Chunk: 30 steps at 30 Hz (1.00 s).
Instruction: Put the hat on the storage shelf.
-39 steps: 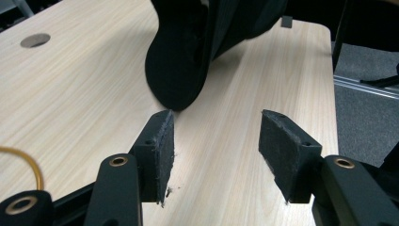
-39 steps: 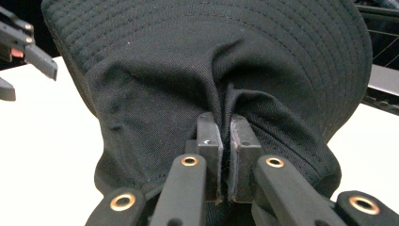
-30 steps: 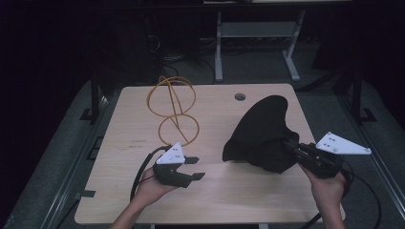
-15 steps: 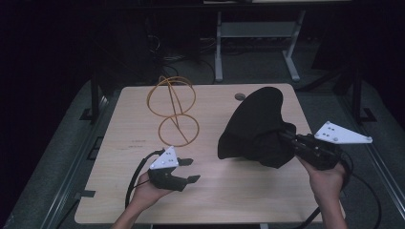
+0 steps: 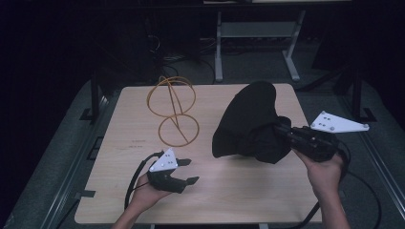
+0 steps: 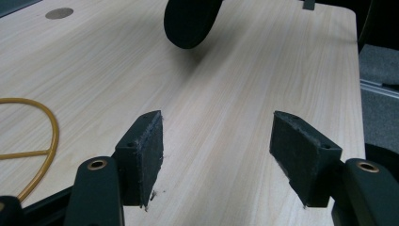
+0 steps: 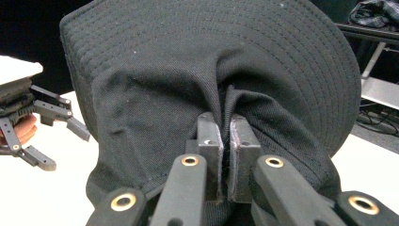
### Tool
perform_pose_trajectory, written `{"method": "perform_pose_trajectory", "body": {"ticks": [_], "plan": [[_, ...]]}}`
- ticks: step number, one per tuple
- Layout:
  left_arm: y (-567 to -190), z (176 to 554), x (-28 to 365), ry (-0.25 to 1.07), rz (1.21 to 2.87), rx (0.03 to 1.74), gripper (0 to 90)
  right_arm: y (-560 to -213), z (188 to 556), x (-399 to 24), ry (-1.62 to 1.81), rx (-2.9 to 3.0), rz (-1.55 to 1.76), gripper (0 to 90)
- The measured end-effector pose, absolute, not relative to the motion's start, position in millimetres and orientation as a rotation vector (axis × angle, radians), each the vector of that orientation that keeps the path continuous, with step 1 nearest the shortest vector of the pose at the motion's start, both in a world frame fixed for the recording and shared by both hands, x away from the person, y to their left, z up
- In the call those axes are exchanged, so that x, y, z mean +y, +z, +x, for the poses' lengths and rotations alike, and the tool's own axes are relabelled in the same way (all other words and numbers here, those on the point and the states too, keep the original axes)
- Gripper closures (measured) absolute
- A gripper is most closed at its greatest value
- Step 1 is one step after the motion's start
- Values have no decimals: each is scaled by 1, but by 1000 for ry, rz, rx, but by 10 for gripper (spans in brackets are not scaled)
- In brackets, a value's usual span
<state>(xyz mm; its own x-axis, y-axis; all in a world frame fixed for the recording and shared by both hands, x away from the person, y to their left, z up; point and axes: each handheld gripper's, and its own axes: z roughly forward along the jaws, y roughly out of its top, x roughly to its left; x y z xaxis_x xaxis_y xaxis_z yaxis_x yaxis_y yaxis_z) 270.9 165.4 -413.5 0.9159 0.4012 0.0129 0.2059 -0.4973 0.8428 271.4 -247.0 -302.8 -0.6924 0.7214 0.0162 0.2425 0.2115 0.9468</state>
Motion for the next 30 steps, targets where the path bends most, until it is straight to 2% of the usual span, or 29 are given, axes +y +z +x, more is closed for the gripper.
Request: {"method": "perform_pose_trajectory", "body": {"ticks": [30], "plan": [[-423,280,172,257,2118,449,326,-256,309,-220,1522,2121,840,854]]}}
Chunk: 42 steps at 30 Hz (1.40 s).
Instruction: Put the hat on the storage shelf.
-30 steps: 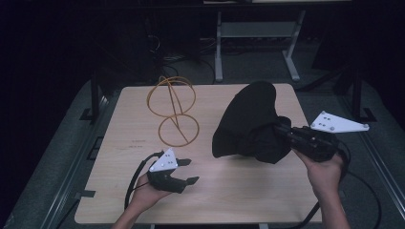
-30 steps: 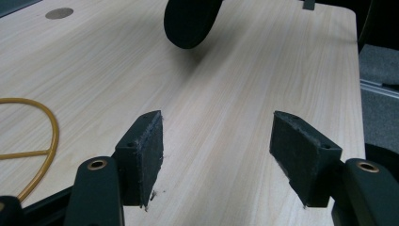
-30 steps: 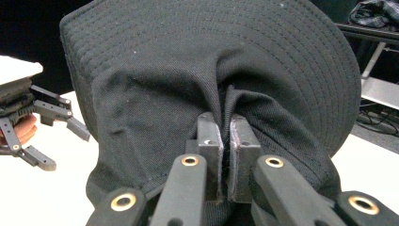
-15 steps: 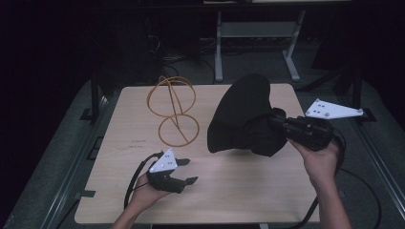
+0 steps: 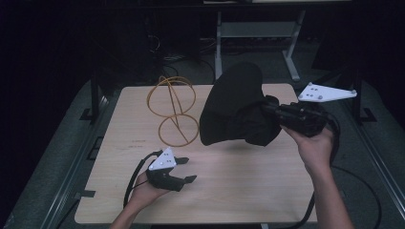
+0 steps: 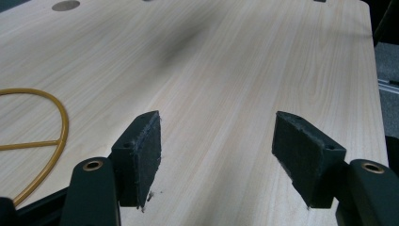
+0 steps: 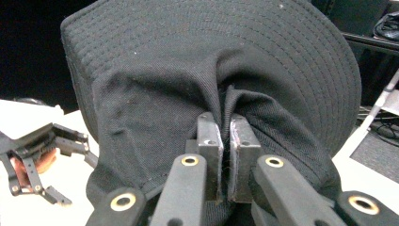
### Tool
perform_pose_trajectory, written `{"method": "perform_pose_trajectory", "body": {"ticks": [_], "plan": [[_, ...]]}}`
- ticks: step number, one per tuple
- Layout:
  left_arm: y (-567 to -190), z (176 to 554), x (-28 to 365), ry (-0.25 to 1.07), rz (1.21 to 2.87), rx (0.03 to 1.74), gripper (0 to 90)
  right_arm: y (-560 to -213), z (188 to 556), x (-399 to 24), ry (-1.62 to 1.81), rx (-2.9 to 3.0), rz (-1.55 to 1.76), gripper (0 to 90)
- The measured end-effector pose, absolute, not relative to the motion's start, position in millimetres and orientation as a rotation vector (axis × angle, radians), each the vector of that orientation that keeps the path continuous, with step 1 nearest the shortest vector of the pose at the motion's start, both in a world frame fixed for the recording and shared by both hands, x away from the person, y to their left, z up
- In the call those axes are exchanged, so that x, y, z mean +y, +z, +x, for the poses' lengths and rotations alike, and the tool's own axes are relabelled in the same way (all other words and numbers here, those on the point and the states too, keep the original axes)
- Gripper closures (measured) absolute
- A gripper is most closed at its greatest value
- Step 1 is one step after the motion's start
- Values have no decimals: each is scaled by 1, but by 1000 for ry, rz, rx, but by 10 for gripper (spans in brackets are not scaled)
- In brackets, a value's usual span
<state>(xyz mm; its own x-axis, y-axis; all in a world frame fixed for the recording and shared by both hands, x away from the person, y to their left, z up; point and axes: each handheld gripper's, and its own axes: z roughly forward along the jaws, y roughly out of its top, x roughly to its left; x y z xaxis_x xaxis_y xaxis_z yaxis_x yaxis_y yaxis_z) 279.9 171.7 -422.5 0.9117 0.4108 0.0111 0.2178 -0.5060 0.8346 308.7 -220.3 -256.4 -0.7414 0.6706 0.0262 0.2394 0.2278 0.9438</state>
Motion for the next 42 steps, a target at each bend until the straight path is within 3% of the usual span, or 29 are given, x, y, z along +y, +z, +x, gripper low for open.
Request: {"method": "perform_pose_trajectory", "body": {"ticks": [42], "plan": [[-422,281,182,245,2083,487,310,-200,365,-141,1579,2195,721,853]]}}
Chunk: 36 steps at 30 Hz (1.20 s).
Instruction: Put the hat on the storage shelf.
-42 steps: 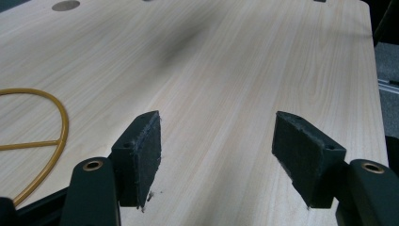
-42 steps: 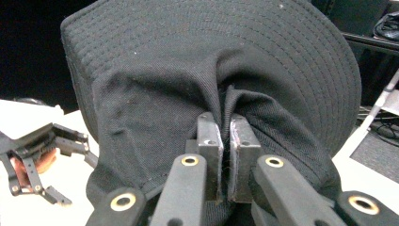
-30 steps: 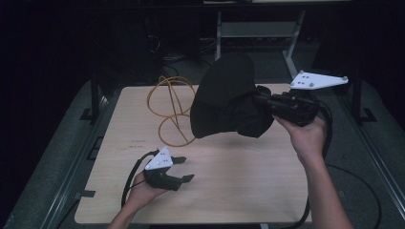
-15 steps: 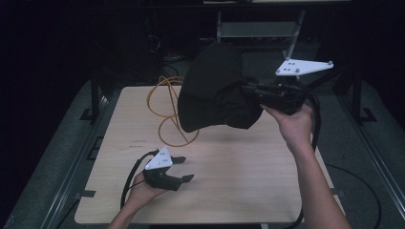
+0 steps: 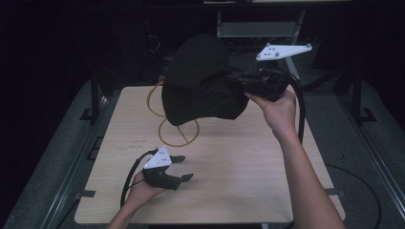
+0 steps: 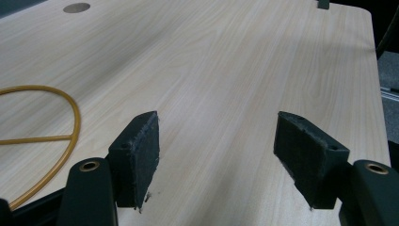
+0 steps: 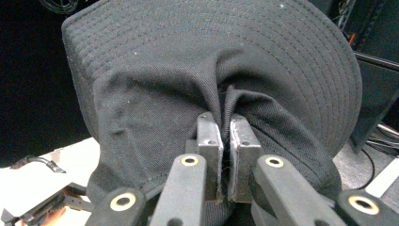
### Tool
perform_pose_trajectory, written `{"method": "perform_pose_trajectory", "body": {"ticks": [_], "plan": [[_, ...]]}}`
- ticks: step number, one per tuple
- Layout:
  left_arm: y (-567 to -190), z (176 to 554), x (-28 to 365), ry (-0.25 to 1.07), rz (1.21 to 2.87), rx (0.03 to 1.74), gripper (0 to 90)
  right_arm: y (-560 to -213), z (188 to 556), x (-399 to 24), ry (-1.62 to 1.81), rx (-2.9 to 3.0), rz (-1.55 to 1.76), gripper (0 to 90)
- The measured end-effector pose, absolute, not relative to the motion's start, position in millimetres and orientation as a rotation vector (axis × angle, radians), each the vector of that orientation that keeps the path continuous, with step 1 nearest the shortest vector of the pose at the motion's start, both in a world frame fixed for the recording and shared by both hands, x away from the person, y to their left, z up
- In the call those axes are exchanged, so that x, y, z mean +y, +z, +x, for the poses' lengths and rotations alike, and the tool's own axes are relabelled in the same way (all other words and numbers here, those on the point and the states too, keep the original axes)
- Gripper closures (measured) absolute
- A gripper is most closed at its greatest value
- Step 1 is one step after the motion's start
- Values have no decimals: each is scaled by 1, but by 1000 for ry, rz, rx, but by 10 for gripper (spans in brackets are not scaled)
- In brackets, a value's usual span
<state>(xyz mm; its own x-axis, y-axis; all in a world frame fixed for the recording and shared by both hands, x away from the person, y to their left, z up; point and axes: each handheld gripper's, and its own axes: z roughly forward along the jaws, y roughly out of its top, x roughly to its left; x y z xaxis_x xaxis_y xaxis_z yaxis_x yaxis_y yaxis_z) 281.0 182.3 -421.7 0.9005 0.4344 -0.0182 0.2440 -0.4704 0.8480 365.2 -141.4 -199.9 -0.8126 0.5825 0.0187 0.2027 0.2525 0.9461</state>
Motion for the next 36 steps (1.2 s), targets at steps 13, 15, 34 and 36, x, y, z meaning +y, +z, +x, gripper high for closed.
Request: {"method": "perform_pose_trajectory", "body": {"ticks": [13,15,34,36], "plan": [[-420,281,185,254,2069,488,310,-190,384,-114,1582,2229,696,853],[-420,282,186,253,2070,491,310,-189,386,-111,1579,2234,692,853],[-421,284,188,256,2065,493,310,-183,412,-82,1578,2261,682,853],[-421,284,187,252,2063,497,310,-183,414,-79,1581,2267,687,852]]}}
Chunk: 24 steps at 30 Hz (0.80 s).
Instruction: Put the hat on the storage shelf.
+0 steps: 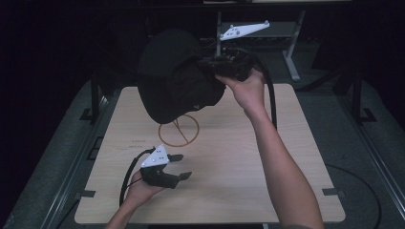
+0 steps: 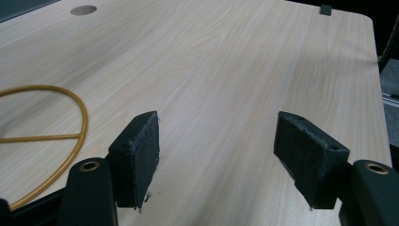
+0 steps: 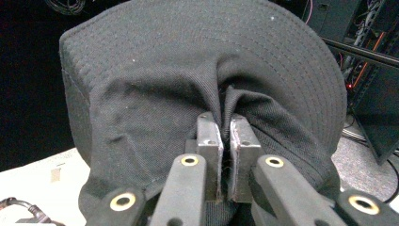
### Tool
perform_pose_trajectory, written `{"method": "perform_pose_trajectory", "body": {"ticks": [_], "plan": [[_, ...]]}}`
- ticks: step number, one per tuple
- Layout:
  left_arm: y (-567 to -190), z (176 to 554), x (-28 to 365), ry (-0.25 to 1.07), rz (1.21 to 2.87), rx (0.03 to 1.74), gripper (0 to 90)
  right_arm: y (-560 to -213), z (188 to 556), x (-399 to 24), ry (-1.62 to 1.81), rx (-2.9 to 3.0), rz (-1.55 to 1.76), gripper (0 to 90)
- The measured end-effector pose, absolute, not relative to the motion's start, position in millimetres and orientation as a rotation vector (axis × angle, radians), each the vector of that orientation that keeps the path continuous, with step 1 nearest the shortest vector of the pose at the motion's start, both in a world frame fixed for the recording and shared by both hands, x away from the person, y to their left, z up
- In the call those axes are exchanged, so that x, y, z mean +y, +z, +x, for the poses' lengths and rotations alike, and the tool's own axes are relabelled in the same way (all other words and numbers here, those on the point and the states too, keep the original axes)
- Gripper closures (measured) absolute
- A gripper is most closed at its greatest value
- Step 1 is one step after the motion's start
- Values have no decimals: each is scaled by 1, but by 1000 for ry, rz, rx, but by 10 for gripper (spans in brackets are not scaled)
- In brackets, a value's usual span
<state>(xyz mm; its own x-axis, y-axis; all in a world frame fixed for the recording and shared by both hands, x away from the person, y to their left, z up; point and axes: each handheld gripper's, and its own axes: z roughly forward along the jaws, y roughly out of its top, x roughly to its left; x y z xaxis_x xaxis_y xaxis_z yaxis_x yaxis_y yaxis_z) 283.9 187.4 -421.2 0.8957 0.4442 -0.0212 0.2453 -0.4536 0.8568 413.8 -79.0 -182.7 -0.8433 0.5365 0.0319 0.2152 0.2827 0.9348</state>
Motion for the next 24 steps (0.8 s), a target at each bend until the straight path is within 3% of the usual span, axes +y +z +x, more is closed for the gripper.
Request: {"method": "perform_pose_trajectory", "body": {"ticks": [24], "plan": [[-422,287,188,245,2069,485,308,-183,446,-39,1552,2330,688,851]]}}
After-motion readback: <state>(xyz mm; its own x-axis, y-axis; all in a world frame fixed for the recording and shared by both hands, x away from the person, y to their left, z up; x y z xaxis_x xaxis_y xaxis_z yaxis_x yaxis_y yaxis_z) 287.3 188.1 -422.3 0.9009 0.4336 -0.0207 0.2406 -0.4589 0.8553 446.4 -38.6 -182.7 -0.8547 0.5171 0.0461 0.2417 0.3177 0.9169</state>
